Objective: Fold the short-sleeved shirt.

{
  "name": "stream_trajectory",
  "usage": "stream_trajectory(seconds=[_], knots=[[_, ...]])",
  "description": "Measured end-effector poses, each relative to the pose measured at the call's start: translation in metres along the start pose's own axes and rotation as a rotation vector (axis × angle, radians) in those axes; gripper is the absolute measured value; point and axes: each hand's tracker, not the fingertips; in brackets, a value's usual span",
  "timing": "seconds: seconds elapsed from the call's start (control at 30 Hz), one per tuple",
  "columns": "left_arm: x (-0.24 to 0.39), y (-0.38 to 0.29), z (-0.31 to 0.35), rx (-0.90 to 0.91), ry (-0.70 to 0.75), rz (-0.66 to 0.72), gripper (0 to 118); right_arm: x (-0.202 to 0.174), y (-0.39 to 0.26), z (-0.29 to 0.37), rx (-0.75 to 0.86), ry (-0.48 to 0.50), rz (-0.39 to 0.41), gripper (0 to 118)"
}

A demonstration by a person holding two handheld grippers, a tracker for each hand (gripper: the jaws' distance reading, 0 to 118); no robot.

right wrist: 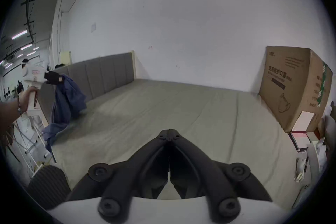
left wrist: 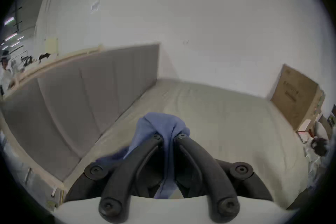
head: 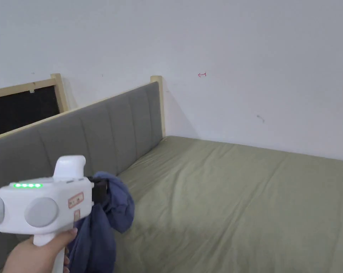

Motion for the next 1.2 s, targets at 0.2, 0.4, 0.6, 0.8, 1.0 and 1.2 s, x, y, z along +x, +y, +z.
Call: stream_trajectory(seconds=[0.2,0.4,0.6,0.8,1.0,1.2], knots=[[0.113,0.078,0.057,0.091,-0.336,-0.113,7,0.024,0.022,0.031,0.105,-0.021,-0.072,0],[0.254,0.097,0.069,0.003,-0.724,-0.093,7,0.047,0.025,0.08,0.207,-0.097,-0.067,0],[0.384,0.028,0.003,-0.394,-0.881,-0.103,7,0.076,0.018,0.123,0.253,-0.231,-0.138,0],[0.438,-0.132,-0.093,-0.982,-0.763,0.047,7,0.105,-0.011,0.12,0.119,-0.248,-0.212,0],[0.43,-0.192,-0.11,-1.104,-0.641,0.148,69,0.113,-0.039,0.106,0.018,-0.197,-0.279,0],[0.411,-0.167,-0.109,-1.097,-0.588,0.202,113,0.107,-0.045,0.096,-0.011,-0.181,-0.292,0]])
